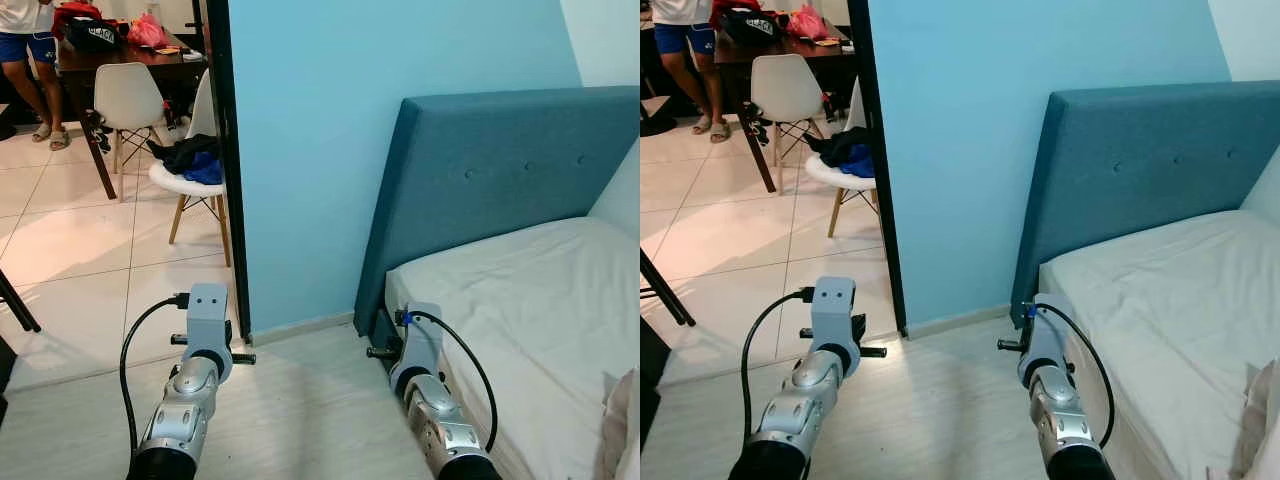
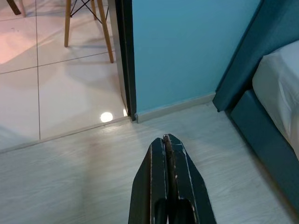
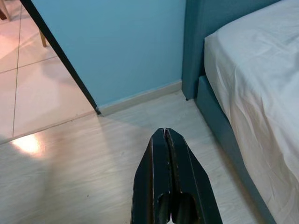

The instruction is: Clean up the room

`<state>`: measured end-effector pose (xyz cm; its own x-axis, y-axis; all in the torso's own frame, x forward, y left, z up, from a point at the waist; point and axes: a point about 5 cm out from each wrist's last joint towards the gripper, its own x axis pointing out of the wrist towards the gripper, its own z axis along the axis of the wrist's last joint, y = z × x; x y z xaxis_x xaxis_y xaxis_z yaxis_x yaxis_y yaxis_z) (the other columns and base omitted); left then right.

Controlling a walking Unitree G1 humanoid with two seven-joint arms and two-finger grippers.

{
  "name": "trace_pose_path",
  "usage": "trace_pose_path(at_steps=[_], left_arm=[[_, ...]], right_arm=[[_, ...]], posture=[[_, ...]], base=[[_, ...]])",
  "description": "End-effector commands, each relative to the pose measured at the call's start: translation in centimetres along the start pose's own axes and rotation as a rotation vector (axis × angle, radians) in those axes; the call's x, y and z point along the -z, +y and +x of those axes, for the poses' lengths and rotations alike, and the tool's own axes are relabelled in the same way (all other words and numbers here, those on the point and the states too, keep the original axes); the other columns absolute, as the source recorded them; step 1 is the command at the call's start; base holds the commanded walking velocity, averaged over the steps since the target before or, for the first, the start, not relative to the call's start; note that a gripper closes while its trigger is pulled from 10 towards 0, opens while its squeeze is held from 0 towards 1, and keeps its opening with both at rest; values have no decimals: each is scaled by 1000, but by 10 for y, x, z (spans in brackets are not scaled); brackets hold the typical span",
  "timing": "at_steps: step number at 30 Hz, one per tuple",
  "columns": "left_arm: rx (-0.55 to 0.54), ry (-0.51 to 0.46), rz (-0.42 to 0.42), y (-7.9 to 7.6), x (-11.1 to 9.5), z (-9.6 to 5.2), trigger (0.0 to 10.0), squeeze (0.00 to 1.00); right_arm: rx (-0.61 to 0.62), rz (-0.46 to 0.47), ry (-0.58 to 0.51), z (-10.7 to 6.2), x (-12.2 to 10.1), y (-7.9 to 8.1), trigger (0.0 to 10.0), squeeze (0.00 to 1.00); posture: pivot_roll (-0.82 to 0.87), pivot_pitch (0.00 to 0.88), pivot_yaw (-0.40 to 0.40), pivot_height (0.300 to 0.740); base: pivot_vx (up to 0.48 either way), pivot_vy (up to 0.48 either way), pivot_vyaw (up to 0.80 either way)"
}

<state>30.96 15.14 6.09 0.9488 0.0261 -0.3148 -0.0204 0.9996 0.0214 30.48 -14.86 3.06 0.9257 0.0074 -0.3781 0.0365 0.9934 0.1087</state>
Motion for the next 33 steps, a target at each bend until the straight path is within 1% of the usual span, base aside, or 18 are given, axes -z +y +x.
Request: trace_pose_path(at_steps=[1, 3, 7, 9, 16, 19, 21, 23, 24, 27, 29, 30, 33], left_arm=[[-4, 12, 13, 0, 5, -1, 10000, 0], [-2, 10, 12, -1, 5, -1, 10000, 0], [-2, 9, 15, 0, 5, -1, 10000, 0], [-3, 8, 15, 0, 5, -2, 10000, 0], [6, 2, 19, -4, 5, -2, 10000, 0], [17, -9, 18, -6, 3, -2, 10000, 0], [23, -18, 16, -8, 2, -2, 10000, 0], [18, -32, 51, -8, 1, -1, 10000, 0], [18, -32, 51, -8, 1, -1, 10000, 0], [-30, -77, 78, -4, -1, -2, 10000, 0], [-35, -79, 84, -3, 0, -2, 10000, 0], [-43, -56, 104, -1, 2, -2, 10000, 0], [-35, -47, 102, -1, 3, -2, 10000, 0]], right_arm=[[31, -9, 12, -1, 3, -3, 10000, 0], [38, -15, 7, -1, 3, -4, 10000, 0], [26, -52, -4, -2, 3, -4, 10000, 0], [21, -52, -6, -2, 3, -4, 10000, 0], [15, -5, -26, -3, 1, -3, 10000, 0], [26, -29, -25, -3, 1, -3, 10000, 0], [36, -69, -21, -2, 2, -4, 10000, 0], [30, -75, 0, -2, 5, -5, 10000, 0], [30, -75, 0, -2, 5, -5, 10000, 0], [17, -58, -11, -3, 5, -3, 10000, 0], [21, -61, -14, -3, 5, -3, 10000, 0], [30, -66, -16, -3, 5, -4, 10000, 0], [31, -67, -15, -3, 5, -4, 10000, 0]], posture=[[39, 0, -66, 740], [39, 0, -66, 740], [36, 0, -67, 740], [36, 0, -67, 740], [34, 0, -66, 740], [36, 0, -70, 740], [39, 0, -73, 740], [40, 0, -74, 740], [40, 0, -74, 740], [42, 0, -74, 740], [44, 0, -75, 740], [46, 0, -74, 740], [46, 0, -74, 740]], base=[[0, 0, 0], [0, 0, 0], [0, 0, -800], [0, 0, -800], [0, 0, -800], [0, 0, -800], [0, 0, -800], [0, 0, -800], [0, 0, -800], [0, 0, -800], [0, 0, -800], [0, 0, -800], [0, 0, -800]])
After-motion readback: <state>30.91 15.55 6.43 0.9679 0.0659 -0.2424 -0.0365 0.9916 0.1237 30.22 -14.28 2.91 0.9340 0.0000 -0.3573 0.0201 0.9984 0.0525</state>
